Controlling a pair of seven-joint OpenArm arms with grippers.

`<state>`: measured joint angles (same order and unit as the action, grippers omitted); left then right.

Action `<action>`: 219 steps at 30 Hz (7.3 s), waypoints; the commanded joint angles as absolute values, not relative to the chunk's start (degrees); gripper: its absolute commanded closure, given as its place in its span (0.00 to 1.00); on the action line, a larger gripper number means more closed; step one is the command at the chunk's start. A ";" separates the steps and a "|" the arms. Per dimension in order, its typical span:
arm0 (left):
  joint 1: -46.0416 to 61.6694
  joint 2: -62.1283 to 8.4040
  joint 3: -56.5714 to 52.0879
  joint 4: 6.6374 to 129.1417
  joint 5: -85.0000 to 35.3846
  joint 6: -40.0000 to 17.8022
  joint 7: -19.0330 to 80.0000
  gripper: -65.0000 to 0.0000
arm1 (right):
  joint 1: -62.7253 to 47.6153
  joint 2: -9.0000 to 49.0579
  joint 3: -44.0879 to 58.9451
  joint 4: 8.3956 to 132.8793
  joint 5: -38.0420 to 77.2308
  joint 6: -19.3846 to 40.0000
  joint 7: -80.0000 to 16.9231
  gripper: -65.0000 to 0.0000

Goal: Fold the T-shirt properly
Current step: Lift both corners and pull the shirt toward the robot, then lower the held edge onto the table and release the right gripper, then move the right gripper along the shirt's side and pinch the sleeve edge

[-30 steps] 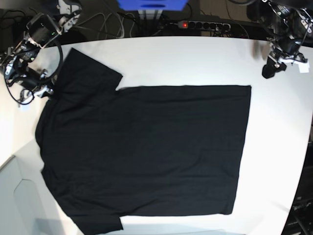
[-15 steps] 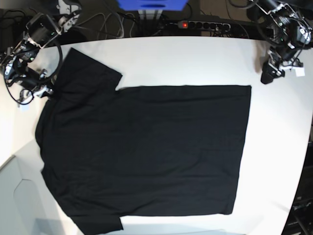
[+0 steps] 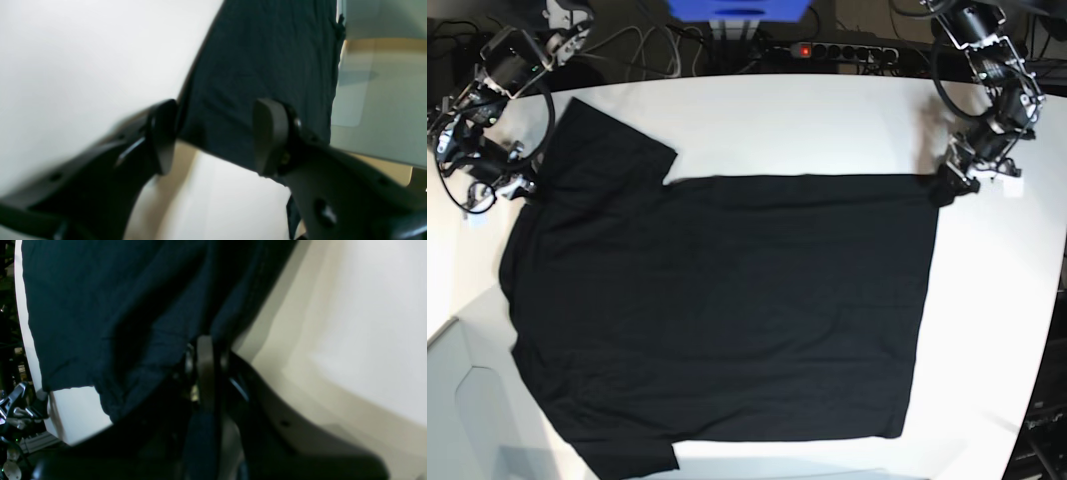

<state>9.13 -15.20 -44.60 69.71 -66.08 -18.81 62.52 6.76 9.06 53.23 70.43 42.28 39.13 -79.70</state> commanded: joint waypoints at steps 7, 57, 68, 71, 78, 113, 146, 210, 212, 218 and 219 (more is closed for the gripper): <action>7.60 -14.73 -43.65 67.91 -64.04 -18.33 62.99 0.46 | 7.34 9.89 53.32 71.52 42.59 40.00 -79.96 1.00; 28.79 -14.37 -52.00 89.36 -59.74 -23.34 63.43 1.00 | -11.74 16.48 62.37 76.88 42.77 40.00 -79.69 1.00; 31.08 -14.29 -52.18 89.36 -60.09 -23.52 63.08 1.00 | -16.84 12.00 62.37 90.77 42.77 40.00 -80.00 1.00; 31.25 -14.20 -52.09 89.36 -60.18 -23.52 63.60 1.00 | -16.48 11.03 62.37 93.14 42.77 40.00 -80.00 1.00; 29.58 -11.47 -51.65 95.60 -60.26 -23.16 63.69 1.00 | -11.65 10.95 61.93 96.04 42.77 40.00 -80.00 1.00; 2.15 -10.86 -51.91 81.10 -50.24 -15.34 70.64 1.00 | 4.53 9.71 49.01 88.92 42.51 36.79 -68.18 1.00; -2.77 -10.95 -47.08 73.98 -44.97 -15.25 60.35 0.93 | 7.16 9.71 48.84 80.04 42.42 32.04 -62.37 0.77; -2.24 -10.77 -47.08 74.68 -45.49 -15.25 59.91 0.56 | -6.81 1.19 59.47 86.11 42.68 32.48 -77.05 0.62; -2.24 -10.77 -47.08 74.68 -45.32 -15.25 59.91 0.56 | -6.73 1.19 57.54 86.11 42.77 32.48 -77.05 0.62; -2.33 -10.77 -47.08 74.68 -45.49 -15.25 59.91 0.56 | -6.81 -0.31 55.52 86.11 42.77 32.48 -77.05 0.62; -2.42 -10.77 -47.08 74.68 -45.49 -15.25 59.91 0.56 | -6.81 -0.40 54.81 86.02 42.77 32.48 -77.05 0.62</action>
